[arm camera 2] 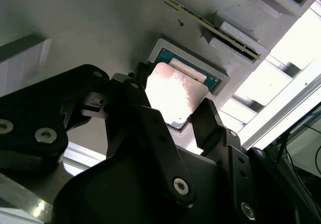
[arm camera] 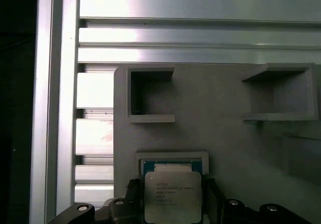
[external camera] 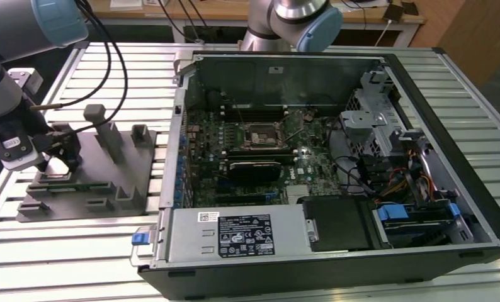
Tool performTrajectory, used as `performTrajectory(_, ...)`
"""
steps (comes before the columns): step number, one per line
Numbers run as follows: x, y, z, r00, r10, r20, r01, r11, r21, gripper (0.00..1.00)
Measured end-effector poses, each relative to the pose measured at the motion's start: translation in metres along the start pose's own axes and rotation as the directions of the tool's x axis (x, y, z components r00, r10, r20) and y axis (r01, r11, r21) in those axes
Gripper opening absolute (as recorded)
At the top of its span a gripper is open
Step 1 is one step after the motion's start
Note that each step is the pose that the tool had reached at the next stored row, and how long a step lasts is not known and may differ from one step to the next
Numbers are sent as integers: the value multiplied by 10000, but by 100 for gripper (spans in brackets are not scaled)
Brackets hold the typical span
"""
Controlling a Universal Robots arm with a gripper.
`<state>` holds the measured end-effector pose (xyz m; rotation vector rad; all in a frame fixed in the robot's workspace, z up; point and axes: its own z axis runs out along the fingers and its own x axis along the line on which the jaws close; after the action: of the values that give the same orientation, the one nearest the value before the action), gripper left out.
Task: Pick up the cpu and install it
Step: 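Pick up the cpu and move it towards the insertion slot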
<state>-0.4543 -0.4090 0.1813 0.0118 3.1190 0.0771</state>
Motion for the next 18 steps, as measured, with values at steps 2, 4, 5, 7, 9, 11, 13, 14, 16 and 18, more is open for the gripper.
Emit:
performTrajectory(2,0,0,0,10000,0,1,0,10000,-2,62)
performTrajectory(4,0,1,0,10000,0,1,0,10000,-3,62)
performTrajectory(5,0,1,0,10000,0,1,0,10000,-4,62)
performTrajectory(7,0,1,0,10000,1,1,-1,10000,-5,62)
performTrajectory(9,0,1,0,10000,1,0,-1,10000,-6,60)
performTrajectory(11,0,1,0,10000,1,0,-1,10000,-7,54)
performTrajectory(13,0,1,0,10000,1,0,-1,10000,-8,54)
performTrajectory(14,0,1,0,10000,1,1,-1,10000,-9,54)
performTrajectory(16,0,1,-4,10000,1,1,-1,10000,-10,54)
performTrajectory(18,0,2,-29,10000,1,0,-1,10000,-9,54)
